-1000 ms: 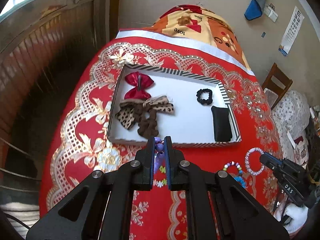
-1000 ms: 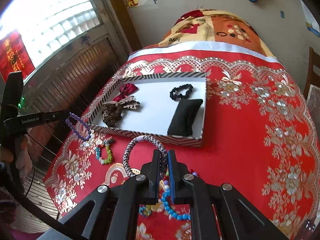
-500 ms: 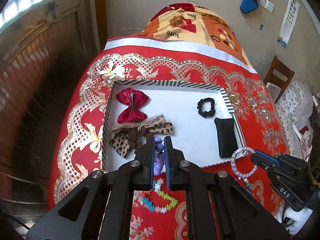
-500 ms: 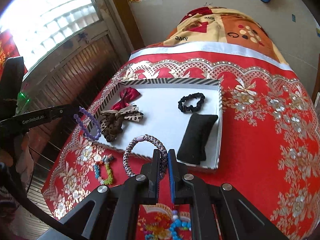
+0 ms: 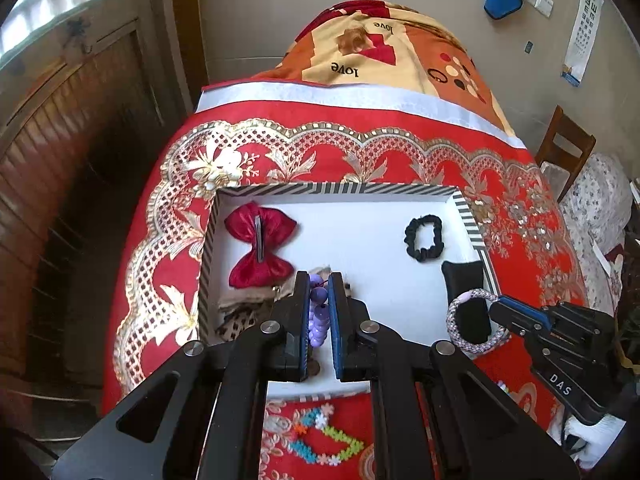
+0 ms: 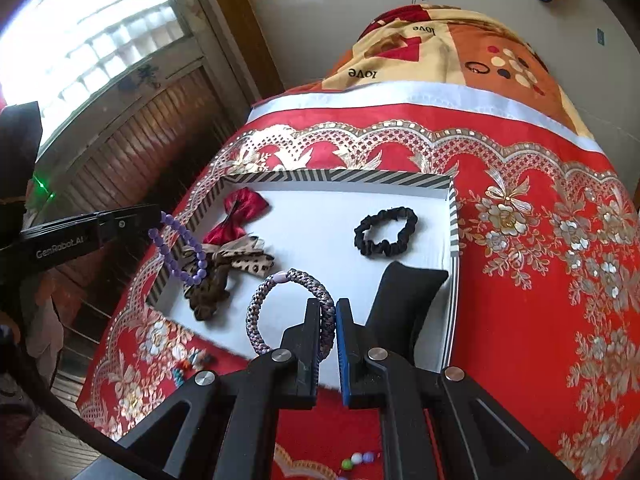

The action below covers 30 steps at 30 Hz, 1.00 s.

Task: Organize jewelry
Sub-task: 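Lift and carry both bracelets over the striped white box with both tools, then open both tools to drop the bracelets in the box, then lift away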

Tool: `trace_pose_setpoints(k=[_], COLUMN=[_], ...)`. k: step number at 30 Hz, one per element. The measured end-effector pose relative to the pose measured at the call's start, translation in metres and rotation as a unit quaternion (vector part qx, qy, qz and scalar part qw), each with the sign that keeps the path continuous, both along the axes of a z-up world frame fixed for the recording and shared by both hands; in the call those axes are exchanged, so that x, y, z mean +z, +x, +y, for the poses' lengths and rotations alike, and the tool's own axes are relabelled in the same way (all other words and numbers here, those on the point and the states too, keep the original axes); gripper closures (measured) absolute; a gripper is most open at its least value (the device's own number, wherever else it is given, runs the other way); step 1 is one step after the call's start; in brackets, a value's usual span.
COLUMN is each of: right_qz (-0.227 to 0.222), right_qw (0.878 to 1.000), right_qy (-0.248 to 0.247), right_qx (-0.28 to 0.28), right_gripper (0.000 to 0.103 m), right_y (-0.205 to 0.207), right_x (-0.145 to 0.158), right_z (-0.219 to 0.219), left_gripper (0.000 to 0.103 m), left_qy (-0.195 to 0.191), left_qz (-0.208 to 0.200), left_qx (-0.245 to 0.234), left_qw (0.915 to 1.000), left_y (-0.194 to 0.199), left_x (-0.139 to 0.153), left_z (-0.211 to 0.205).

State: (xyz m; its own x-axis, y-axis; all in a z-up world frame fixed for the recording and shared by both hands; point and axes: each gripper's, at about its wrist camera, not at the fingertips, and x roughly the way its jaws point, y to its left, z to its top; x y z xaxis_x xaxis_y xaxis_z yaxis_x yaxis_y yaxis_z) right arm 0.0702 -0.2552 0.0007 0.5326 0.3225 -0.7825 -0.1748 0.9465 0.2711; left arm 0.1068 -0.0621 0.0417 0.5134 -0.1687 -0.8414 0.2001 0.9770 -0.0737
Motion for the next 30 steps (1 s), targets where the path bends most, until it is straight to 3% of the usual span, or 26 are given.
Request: trace_pose_setpoints(k=[18, 30], right_qz=[0.025, 0.058], right_qw=[0.999, 0.998], right_qy=[-0.004, -0.021], right_qx=[-0.019, -0.013], right_gripper=[0.096, 0.096], right_y=[0.074, 0.146], right_x=[-0.021, -0.053], right_z=[-0.007, 0.011], left_gripper=[0.095, 0.095], left_qy=[-0.006, 0.007], left_qz=[0.03, 0.067], left_qx=[-0.008, 0.027], left_qw=[0.9995, 0.9974], left_y=[0.081, 0.112], left_x=[-0.029, -0.077], left_z=[-0.038, -0.003])
